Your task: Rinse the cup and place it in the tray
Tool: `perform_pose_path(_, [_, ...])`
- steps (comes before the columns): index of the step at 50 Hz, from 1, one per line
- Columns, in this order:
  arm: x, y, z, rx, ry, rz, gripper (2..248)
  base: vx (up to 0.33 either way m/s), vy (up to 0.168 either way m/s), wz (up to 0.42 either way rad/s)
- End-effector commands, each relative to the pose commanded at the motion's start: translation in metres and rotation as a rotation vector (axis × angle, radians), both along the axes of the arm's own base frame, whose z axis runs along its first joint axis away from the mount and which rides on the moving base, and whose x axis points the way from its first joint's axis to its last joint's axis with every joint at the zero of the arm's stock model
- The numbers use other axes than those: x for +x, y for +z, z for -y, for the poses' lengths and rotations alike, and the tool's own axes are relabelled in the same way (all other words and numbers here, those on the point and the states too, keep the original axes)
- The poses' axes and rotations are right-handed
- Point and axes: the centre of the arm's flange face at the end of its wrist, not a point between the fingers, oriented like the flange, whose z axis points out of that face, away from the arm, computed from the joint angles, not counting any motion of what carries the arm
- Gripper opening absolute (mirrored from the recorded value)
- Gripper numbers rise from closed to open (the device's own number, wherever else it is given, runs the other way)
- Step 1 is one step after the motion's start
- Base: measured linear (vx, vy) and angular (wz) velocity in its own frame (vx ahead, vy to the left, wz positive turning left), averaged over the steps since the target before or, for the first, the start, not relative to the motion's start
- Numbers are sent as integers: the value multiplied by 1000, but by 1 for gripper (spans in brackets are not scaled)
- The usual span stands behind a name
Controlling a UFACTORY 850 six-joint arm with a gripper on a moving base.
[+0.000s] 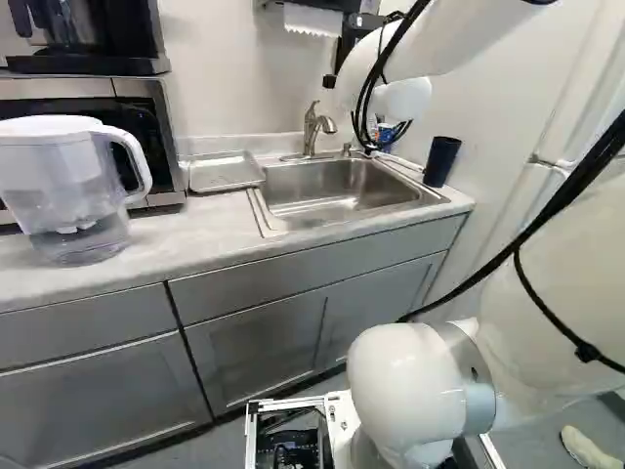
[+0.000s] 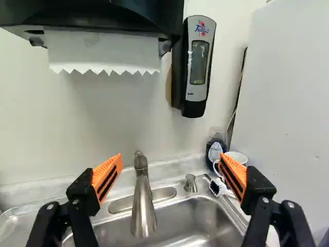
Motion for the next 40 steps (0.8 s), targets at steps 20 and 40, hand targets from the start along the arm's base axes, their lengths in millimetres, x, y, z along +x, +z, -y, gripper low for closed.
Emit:
perform_pose_path(20, [0, 0, 0, 0, 0, 0, 247, 2, 4, -3])
perform_pose_path(40, [8, 0, 0, 0, 0, -2, 247, 0, 0, 0])
